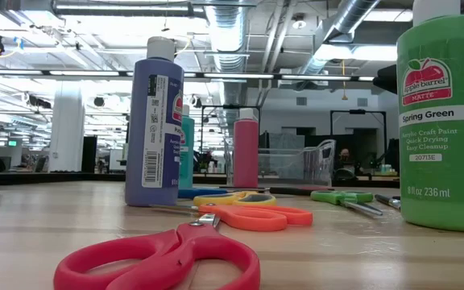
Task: Pick & Place Paint Supplies
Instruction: Put the white paint bottle into the orange bin
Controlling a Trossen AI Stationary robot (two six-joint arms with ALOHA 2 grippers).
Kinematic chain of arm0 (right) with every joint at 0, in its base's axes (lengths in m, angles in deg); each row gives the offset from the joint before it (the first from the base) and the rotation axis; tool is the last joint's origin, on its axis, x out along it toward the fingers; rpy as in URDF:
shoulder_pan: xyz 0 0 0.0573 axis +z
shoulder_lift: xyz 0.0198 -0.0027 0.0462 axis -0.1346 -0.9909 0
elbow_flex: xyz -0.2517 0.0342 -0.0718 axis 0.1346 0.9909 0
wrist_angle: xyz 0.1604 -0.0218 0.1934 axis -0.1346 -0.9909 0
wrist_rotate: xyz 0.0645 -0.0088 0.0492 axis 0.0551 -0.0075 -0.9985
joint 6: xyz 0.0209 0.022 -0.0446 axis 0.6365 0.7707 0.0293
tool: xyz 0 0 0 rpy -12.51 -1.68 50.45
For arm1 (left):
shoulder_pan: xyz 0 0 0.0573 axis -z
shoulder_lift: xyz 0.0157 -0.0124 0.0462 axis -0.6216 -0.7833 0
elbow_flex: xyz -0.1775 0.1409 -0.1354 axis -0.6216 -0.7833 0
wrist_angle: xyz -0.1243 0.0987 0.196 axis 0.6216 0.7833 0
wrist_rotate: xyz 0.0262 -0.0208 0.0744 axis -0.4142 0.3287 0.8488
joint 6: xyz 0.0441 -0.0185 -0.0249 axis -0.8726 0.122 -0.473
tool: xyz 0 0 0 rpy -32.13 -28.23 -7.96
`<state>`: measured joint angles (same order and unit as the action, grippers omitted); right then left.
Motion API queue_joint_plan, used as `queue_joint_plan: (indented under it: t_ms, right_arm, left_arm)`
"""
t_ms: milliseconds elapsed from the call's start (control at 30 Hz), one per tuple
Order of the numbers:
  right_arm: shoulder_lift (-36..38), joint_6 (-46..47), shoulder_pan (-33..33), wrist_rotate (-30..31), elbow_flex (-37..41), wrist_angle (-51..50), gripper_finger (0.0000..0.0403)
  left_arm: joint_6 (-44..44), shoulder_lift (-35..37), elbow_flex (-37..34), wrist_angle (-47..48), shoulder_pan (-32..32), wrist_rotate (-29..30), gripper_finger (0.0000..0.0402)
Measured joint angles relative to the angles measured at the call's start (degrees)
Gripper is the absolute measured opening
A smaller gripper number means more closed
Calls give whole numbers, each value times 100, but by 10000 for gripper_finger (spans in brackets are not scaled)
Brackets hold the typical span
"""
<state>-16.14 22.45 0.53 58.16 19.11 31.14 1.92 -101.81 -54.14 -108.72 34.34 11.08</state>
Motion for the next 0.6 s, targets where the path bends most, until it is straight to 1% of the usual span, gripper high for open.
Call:
queue_joint_plan:
  t_ms: [167, 433, 600]
  right_arm:
    - [1, -2, 0, 0, 0, 0, 89]
    - [0, -4, 0, 0, -1, 0, 89]
    - [-1, -4, 0, 0, 0, 2, 89]
  left_arm:
    - [-14, -162, 7, -319, 4, -9, 126]
    - [76, -489, 7, -523, 4, -67, 126]
    - [105, -484, 7, -578, 11, -87, 126]
